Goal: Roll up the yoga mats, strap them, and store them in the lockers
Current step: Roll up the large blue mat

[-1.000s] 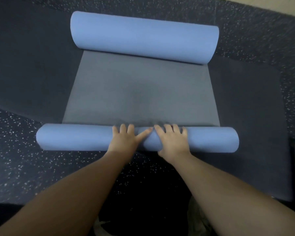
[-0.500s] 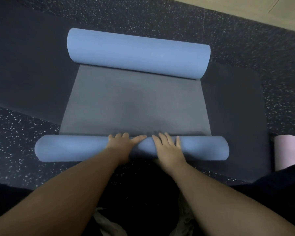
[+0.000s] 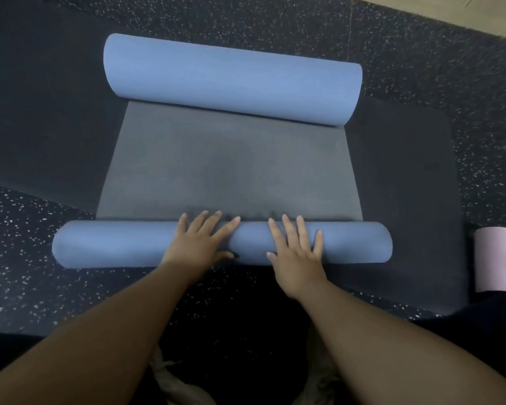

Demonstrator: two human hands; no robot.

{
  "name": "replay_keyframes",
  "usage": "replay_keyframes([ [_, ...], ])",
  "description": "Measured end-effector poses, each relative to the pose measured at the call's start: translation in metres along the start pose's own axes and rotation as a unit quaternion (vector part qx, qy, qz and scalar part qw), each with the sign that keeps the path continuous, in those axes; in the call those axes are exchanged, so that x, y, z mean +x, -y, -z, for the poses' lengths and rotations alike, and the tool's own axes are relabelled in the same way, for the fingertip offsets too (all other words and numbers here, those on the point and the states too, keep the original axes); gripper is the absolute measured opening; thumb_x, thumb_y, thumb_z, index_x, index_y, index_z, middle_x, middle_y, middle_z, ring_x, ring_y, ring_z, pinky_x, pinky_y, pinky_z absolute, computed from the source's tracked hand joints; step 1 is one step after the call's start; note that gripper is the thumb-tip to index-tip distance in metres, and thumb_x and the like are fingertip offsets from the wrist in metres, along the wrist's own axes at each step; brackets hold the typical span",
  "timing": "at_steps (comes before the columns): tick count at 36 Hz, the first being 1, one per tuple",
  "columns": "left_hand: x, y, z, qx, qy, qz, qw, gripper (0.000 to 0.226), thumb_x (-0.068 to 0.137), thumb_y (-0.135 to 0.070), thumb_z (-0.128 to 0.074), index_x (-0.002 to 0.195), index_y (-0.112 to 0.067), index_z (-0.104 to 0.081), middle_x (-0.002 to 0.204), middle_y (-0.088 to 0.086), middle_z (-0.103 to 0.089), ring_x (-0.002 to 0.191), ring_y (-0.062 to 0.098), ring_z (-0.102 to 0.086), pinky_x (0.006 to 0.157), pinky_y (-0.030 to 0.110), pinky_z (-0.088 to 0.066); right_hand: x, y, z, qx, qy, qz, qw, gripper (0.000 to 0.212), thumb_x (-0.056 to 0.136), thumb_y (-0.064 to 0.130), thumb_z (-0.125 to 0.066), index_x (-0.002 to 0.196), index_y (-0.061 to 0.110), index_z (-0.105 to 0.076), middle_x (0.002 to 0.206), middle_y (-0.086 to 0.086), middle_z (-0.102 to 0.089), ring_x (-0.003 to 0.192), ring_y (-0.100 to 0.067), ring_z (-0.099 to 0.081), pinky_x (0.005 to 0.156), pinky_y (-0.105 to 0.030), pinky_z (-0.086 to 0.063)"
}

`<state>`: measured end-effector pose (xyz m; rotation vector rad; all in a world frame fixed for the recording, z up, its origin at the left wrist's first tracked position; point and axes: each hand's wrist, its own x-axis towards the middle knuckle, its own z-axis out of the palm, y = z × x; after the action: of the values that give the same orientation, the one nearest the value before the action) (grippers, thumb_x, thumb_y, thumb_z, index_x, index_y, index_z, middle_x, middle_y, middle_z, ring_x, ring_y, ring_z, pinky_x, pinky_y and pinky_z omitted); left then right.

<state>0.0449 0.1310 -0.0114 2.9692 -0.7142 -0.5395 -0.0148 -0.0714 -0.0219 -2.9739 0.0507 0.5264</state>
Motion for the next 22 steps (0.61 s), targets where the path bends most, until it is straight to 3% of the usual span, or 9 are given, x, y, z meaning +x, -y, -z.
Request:
replay_keyframes([
  [1, 0.000, 0.000, -0.005, -0.015, -0.020, -0.003, 1.000, 0.071, 0.083, -0.063, -0.030, 0.147, -0.031, -0.031, 0.136, 0.014, -0.056, 0.125, 0.035, -0.054, 0.096, 0.068, -0.039, 0.004, -0.001, 0.002, 0.003, -0.016, 0.008, 1.000, 0.064, 0.103, 0.041, -0.034, 0.155, 0.031, 0.001, 0.164, 0.000, 0.000, 0.150, -0.027, 0.007, 0.114, -0.060, 0.005],
  [3, 0.000, -0.003, -0.012, -0.012, -0.054, 0.004, 0.998, 0.058, 0.085, -0.054, -0.033, 0.136, -0.030, -0.042, 0.126, 0.014, -0.063, 0.115, 0.035, -0.061, 0.088, 0.068, -0.042, 0.012, -0.004, 0.005, -0.009, -0.042, 0.020, 0.999, 0.060, 0.102, 0.041, -0.035, 0.156, 0.031, -0.011, 0.163, 0.001, -0.013, 0.150, -0.027, -0.005, 0.114, -0.061, -0.002],
  [6, 0.002, -0.012, -0.015, -0.014, -0.083, 0.023, 0.996, 0.054, 0.089, -0.045, -0.034, 0.133, -0.025, -0.056, 0.130, 0.015, -0.060, 0.121, 0.036, -0.056, 0.092, 0.070, -0.037, 0.030, -0.009, 0.019, -0.028, 0.016, 0.031, 0.999, 0.058, 0.104, 0.044, -0.025, 0.155, 0.036, 0.002, 0.163, 0.007, -0.001, 0.150, -0.021, 0.007, 0.116, -0.056, 0.005],
  [9, 0.003, -0.017, -0.015, -0.017, -0.110, 0.035, 0.993, 0.055, 0.088, -0.041, -0.036, 0.136, -0.020, -0.054, 0.134, 0.017, -0.057, 0.124, 0.038, -0.053, 0.094, 0.070, -0.035, 0.046, -0.011, 0.035, -0.011, 0.054, 0.026, 0.998, 0.054, 0.104, 0.046, -0.019, 0.154, 0.040, 0.002, 0.163, 0.007, 0.001, 0.149, -0.022, 0.011, 0.116, -0.054, 0.008],
  [11, 0.005, -0.018, -0.022, -0.003, -0.140, 0.024, 0.990, 0.059, 0.088, -0.041, -0.049, 0.142, -0.020, -0.041, 0.139, 0.016, -0.052, 0.129, 0.038, -0.048, 0.101, 0.066, -0.032, 0.057, -0.011, 0.039, -0.007, 0.064, 0.013, 0.998, 0.052, 0.104, 0.047, -0.016, 0.153, 0.043, 0.002, 0.163, 0.007, 0.001, 0.149, -0.023, 0.012, 0.116, -0.054, 0.008],
  [13, 0.007, -0.017, -0.031, -0.002, -0.146, 0.019, 0.989, 0.080, 0.081, -0.043, -0.067, 0.147, -0.021, -0.027, 0.146, 0.016, -0.045, 0.136, 0.037, -0.038, 0.109, 0.061, -0.019, 0.063, -0.010, 0.041, -0.015, 0.072, 0.000, 0.997, 0.051, 0.104, 0.047, -0.013, 0.152, 0.045, 0.002, 0.163, 0.006, 0.000, 0.149, -0.023, 0.012, 0.116, -0.055, 0.008],
  [15, 0.010, -0.017, -0.035, -0.001, -0.132, 0.025, 0.991, 0.094, 0.077, -0.047, -0.071, 0.150, -0.021, -0.017, 0.151, 0.016, -0.037, 0.141, 0.036, -0.027, 0.108, 0.058, -0.010, 0.068, -0.010, 0.041, -0.018, 0.062, -0.010, 0.998, 0.051, 0.104, 0.047, -0.012, 0.153, 0.043, 0.001, 0.163, 0.006, -0.004, 0.149, -0.023, 0.009, 0.115, -0.056, 0.007],
  [19, 0.019, -0.020, -0.027, 0.028, -0.062, 0.045, 0.997, 0.092, 0.093, -0.062, -0.037, 0.139, -0.028, 0.036, 0.159, 0.010, 0.017, 0.147, 0.032, 0.014, 0.110, 0.057, 0.012, 0.072, -0.007, 0.037, -0.013, 0.020, -0.024, 0.999, 0.053, 0.104, 0.047, -0.015, 0.155, 0.035, -0.007, 0.161, 0.004, -0.016, 0.150, -0.022, 0.001, 0.116, -0.056, 0.006],
  [22, 0.028, -0.023, -0.014, 0.040, -0.015, 0.063, 0.997, 0.090, 0.090, -0.071, -0.025, 0.128, -0.026, 0.043, 0.157, 0.010, 0.027, 0.144, 0.031, 0.025, 0.112, 0.057, 0.014, 0.080, -0.005, 0.034, -0.003, -0.007, -0.046, 0.999, 0.050, 0.105, 0.042, -0.017, 0.153, 0.028, -0.022, 0.157, 0.006, -0.027, 0.149, -0.019, -0.007, 0.116, -0.054, 0.005],
])
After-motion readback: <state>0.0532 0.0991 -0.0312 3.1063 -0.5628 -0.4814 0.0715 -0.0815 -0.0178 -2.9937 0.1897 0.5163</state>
